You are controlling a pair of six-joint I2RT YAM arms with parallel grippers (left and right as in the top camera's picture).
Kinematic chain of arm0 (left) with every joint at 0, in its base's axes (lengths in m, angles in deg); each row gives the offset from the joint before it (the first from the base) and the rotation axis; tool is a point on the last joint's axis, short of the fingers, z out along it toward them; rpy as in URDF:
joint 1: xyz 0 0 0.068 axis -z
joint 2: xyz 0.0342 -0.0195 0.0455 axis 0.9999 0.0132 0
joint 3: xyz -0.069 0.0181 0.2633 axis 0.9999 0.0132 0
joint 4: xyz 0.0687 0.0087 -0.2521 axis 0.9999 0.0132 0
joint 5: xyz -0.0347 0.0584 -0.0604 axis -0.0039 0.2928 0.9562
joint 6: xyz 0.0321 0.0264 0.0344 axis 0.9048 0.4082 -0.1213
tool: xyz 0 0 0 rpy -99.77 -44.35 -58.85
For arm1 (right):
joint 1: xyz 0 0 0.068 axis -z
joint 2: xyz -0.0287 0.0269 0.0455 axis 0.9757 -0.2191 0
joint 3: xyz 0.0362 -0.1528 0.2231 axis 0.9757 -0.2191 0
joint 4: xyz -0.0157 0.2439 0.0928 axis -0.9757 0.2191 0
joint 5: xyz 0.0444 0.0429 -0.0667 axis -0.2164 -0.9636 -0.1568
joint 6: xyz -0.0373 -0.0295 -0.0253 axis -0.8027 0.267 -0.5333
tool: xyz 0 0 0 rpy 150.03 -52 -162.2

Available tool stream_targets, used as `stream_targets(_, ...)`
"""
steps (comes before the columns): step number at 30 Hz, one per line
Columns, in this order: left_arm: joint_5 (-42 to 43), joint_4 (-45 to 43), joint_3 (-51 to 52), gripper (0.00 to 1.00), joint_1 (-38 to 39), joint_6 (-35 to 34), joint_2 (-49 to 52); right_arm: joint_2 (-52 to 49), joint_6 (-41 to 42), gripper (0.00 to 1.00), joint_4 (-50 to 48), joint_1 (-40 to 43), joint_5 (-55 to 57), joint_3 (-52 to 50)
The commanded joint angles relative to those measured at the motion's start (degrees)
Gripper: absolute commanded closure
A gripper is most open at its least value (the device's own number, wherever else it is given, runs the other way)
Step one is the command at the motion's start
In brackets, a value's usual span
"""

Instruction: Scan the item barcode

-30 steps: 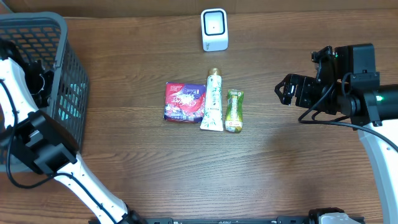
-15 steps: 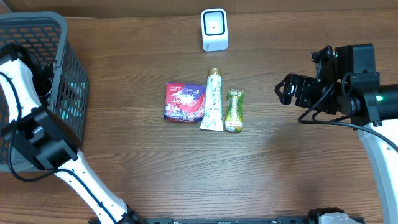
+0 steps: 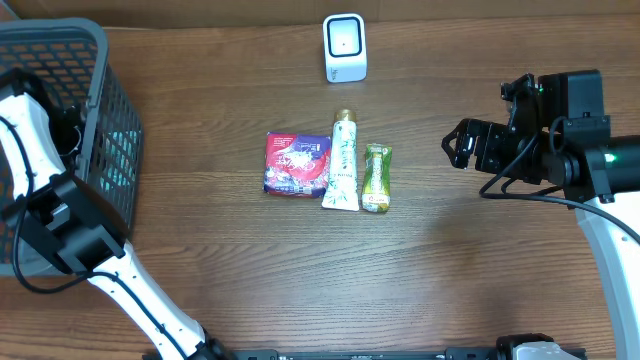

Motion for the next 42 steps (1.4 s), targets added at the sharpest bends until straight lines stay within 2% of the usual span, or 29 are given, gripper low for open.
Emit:
stream_targets(1, -7.21, 1.38, -5.68, 0.96, -2.84, -9.38, 7.39, -0.07, 0.24, 0.0, -0.26, -0.15, 0.52, 0.98)
stream_targets(6, -6.6, 1.66, -6.51, 0.96, -5.46, -9.73, 7.39, -0.07, 0.26, 0.0, -0.26, -0.15, 0.5, 0.98)
stream_targets(7, -5.68, 1.68, -6.51, 0.93, -5.57, -9.7, 7.39, -0.07, 0.26, 0.0, -0.28, -0.15, 0.52, 0.98)
stream_targets(9, -1.77, 1.53, -6.51, 0.81, -5.6, -7.69, 7.39, -0.07, 0.24, 0.0, -0.33, -0.15, 0.52, 0.98)
stream_targets(10, 1.33, 1.2, -6.51, 0.76, -5.53, -5.2, 7.39, -0.07, 0.26, 0.0, -0.33, -0.15, 0.52, 0.98)
stream_targets(12, 8.83, 0.83, -6.51, 0.6, -5.01, 1.4, 7.41, -0.07, 0.26, 0.0, -0.33, -0.15, 0.52, 0.98)
stream_targets(14, 12.85, 0.31, -6.51, 0.51, -3.69, 5.55, 7.39, -0.07, 0.24, 0.0, -0.31, -0.15, 0.52, 0.98)
stream_targets(21, 12.37, 0.44, -7.19, 0.52, -0.87, 7.06, 7.34, -0.07, 0.24, 0.0, -0.28, -0.15, 0.52, 0.98)
stream_targets(28, 9.64, 5.79, -13.31, 0.58, -0.24, 6.99, 7.34, -0.07, 0.24, 0.0, -0.37, -0.15, 0.55, 0.98)
stream_targets(33, 9.6, 8.59, -21.68, 0.56, -0.22, 4.72, 7.3, -0.07, 0.26, 0.0, -0.81, -0.15, 0.5, 0.98)
stream_targets(36, 8.63, 7.39, -24.41, 0.53, -0.2, 0.85, 7.3, -0.07, 0.28, 0.0, -0.79, -0.15, 0.5, 0.98)
stream_targets(38, 7.41, 5.99, -24.28, 0.44, -0.2, -2.8, 7.32, -0.07, 0.5, 0.0, -0.76, -0.15, 0.5, 0.98)
stream_targets(40, 6.43, 4.83, -23.65, 0.29, -0.17, -5.95, 7.43, -0.07, 0.52, 0.0, -0.76, -0.15, 0.33, 0.98)
stream_targets(42, 6.27, 3.5, -22.69, 0.18, 0.09, -7.69, 7.45, -0.07, 0.5, 0.0, -0.76, -0.15, 0.33, 0.98)
